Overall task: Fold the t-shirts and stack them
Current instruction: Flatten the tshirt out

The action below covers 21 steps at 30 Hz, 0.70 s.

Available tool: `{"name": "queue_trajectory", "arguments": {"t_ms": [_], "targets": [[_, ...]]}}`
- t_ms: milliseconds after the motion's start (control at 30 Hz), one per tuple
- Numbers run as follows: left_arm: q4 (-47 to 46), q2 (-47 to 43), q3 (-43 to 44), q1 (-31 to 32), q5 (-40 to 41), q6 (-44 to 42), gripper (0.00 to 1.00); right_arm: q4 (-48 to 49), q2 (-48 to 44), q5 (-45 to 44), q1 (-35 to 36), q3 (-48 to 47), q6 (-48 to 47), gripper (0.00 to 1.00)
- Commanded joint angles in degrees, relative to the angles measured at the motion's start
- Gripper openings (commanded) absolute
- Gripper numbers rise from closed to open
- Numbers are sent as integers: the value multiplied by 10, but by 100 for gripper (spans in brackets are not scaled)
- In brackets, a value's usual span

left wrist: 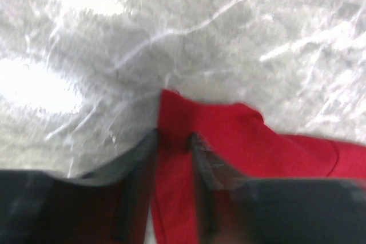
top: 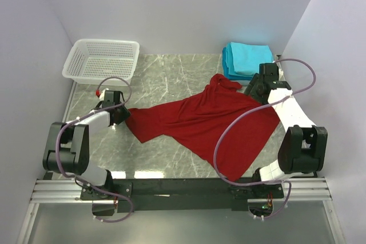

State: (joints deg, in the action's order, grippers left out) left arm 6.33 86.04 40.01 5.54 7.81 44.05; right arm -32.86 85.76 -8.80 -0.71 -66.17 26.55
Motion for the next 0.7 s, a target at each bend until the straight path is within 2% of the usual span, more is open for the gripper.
{"name": "queue_trajectory", "arguments": {"t_ms": [0,67,100,167,333,467,667], "targets": [[15,40,16,-1,22,-24,28,20,-44,-7,19,7,5,74],[13,45,17,-1,22,-27,20,19,-57,-10,26,15,3,74],[9,46,16,-1,20,-28,10,18,-60,-10,27,18,-2,74],[9,43,14,-1,27,-26,1,13,-68,-12,35,24,-9,74],[30,1,-6,-16,65,0,1,14,-59,-14,67,30,-21,74],[48,-73,-65,-50,63,36,1,12,20,5,109,18,-6,74],[75,-187,-124,-54,50,63,1,-4,161,0,162,-73,-10,74]]}}
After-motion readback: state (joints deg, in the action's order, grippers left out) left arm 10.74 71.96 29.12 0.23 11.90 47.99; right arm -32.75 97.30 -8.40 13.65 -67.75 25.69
